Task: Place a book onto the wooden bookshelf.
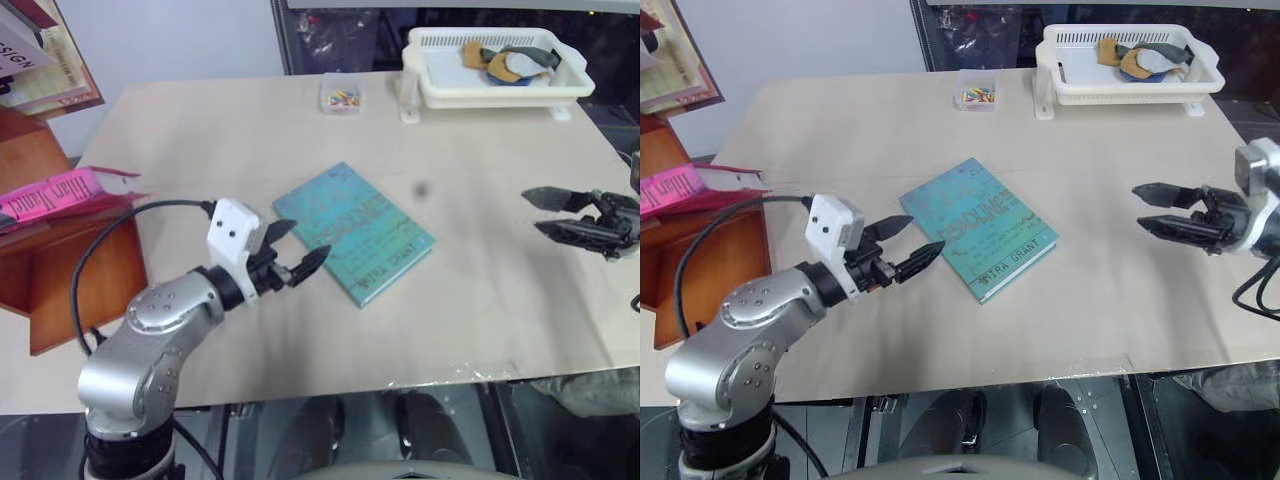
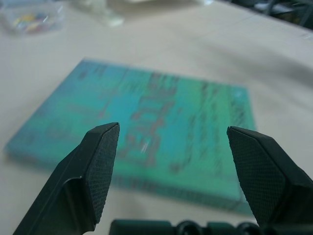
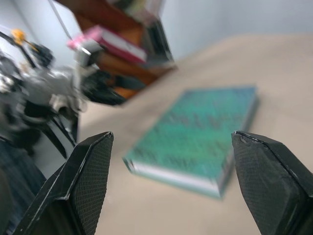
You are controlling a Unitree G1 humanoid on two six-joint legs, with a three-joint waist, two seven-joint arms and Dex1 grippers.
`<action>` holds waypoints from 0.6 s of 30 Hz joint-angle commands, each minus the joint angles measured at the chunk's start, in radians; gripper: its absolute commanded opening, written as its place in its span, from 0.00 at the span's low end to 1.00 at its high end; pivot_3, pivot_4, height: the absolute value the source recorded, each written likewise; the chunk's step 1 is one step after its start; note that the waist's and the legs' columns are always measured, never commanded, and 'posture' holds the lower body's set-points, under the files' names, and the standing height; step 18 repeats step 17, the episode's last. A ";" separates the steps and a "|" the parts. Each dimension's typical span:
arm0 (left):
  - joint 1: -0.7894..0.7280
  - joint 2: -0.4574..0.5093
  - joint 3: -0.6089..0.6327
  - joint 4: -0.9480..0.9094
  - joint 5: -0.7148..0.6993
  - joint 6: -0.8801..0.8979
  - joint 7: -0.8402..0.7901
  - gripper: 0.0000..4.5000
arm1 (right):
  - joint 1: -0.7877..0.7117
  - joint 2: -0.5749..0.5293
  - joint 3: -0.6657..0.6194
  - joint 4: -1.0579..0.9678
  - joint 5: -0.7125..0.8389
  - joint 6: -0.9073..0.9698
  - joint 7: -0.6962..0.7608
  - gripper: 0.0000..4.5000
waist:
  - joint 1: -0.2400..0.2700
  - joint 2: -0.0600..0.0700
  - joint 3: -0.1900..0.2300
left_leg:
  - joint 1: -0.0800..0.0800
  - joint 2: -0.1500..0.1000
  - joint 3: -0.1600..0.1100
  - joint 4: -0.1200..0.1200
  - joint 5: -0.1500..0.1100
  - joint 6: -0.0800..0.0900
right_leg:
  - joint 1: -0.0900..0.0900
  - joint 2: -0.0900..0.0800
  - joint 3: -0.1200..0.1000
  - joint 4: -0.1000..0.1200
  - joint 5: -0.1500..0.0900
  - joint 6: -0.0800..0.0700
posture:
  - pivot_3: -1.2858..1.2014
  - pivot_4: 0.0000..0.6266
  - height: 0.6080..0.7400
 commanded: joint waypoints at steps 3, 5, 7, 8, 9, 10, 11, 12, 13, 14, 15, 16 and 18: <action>0.225 0.024 0.085 -0.033 0.014 -0.163 -0.038 0.86 | 0.116 -0.006 -0.038 0.020 -0.184 -0.201 0.036 0.87 | 0.002 0.000 -0.001 | 0.001 0.000 0.000 0.000 0.000 0.000 | 0.001 0.000 0.000 0.000 0.000 0.000 | 0.52 0.24 1.00; 0.269 0.027 0.102 0.013 0.041 -0.254 -0.047 0.86 | 0.138 0.014 -0.068 0.046 -0.211 -0.248 0.011 0.87 | 0.004 0.000 -0.001 | 0.001 0.000 0.000 0.000 0.000 0.000 | 0.001 0.000 0.000 0.000 0.000 0.000 | 0.52 0.24 1.00; 0.286 0.021 0.111 0.044 0.053 -0.311 -0.045 0.86 | 0.156 0.030 -0.096 0.061 -0.222 -0.277 -0.009 0.87 | 0.005 0.000 -0.001 | 0.004 0.000 0.000 0.000 0.000 -0.001 | 0.005 0.000 -0.001 0.000 0.001 -0.001 | 0.52 0.24 1.00; 0.302 0.019 0.112 0.059 0.059 -0.343 -0.051 0.86 | 0.172 0.038 -0.113 0.060 -0.225 -0.287 -0.011 0.87 | 0.006 0.000 -0.001 | 0.010 0.000 0.000 -0.002 0.000 0.001 | 0.011 0.000 -0.001 -0.001 0.000 -0.001 | 0.52 0.24 1.00; 0.318 0.019 0.108 0.069 0.067 -0.371 -0.055 0.86 | 0.184 0.044 -0.126 0.059 -0.227 -0.295 -0.012 0.87 | 0.005 0.001 -0.001 | 0.019 0.001 0.000 -0.004 -0.002 0.003 | 0.020 0.000 -0.001 -0.004 0.000 -0.001 | 0.52 0.24 1.00; 0.329 0.021 0.101 0.080 0.077 -0.399 -0.058 0.86 | 0.194 0.050 -0.139 0.059 -0.233 -0.303 -0.020 0.87 | 0.005 0.000 -0.001 | 0.021 0.001 -0.001 -0.005 -0.002 0.004 | 0.022 0.000 -0.001 -0.005 0.000 -0.001 | 0.52 0.24 1.00; 0.336 0.022 0.093 0.084 0.084 -0.418 -0.057 0.86 | 0.198 0.054 -0.149 0.061 -0.237 -0.307 -0.022 0.87 | 0.004 0.000 -0.002 | 0.022 0.001 -0.001 -0.005 -0.003 0.004 | 0.024 0.000 -0.001 -0.006 0.000 -0.001 | 0.52 0.24 1.00; 0.341 0.021 0.080 0.084 0.090 -0.431 -0.053 0.86 | 0.202 0.058 -0.160 0.063 -0.242 -0.313 -0.025 0.87 | 0.004 0.000 -0.002 | 0.023 0.001 0.000 -0.005 -0.003 0.004 | 0.025 0.000 -0.001 -0.007 0.000 -0.001 | 0.52 0.24 1.00; 0.331 0.017 0.062 0.089 0.093 -0.444 -0.048 0.86 | 0.213 0.064 -0.175 0.052 -0.233 -0.296 -0.031 0.87 | 0.003 0.000 -0.002 | 0.023 0.001 0.000 -0.005 -0.003 0.004 | 0.025 0.000 -0.001 -0.007 0.000 -0.001 | 0.52 0.24 1.00; 0.324 0.014 0.048 0.092 0.097 -0.459 -0.046 0.86 | 0.225 0.067 -0.183 0.040 -0.230 -0.286 -0.033 0.87 | 0.003 0.000 -0.002 | 0.023 0.001 0.000 -0.005 -0.003 0.004 | 0.025 0.000 -0.001 -0.007 0.000 -0.001 | 0.52 0.24 1.00; 0.320 0.011 0.038 0.093 0.098 -0.467 -0.045 0.86 | 0.242 0.065 -0.186 0.030 -0.235 -0.288 -0.029 0.87 | 0.003 0.000 -0.002 | 0.023 0.001 0.000 -0.005 -0.003 0.004 | 0.025 0.000 -0.001 -0.007 0.000 -0.001 | 0.52 0.24 1.00; 0.322 0.014 0.031 0.096 0.102 -0.477 -0.048 0.86 | 0.255 0.065 -0.188 0.023 -0.241 -0.290 -0.026 0.87 | 0.003 0.001 -0.002 | 0.023 0.001 0.000 -0.005 -0.003 0.004 | 0.025 0.000 -0.001 -0.007 0.000 -0.001 | 0.52 0.24 1.00; 0.337 0.021 0.028 0.093 0.105 -0.491 -0.059 0.86 | 0.263 0.065 -0.191 0.020 -0.245 -0.292 -0.025 0.87 | 0.003 0.001 -0.002 | 0.023 0.001 -0.001 -0.005 -0.003 0.004 | 0.025 0.000 -0.001 -0.007 0.000 -0.001 | 0.52 0.24 1.00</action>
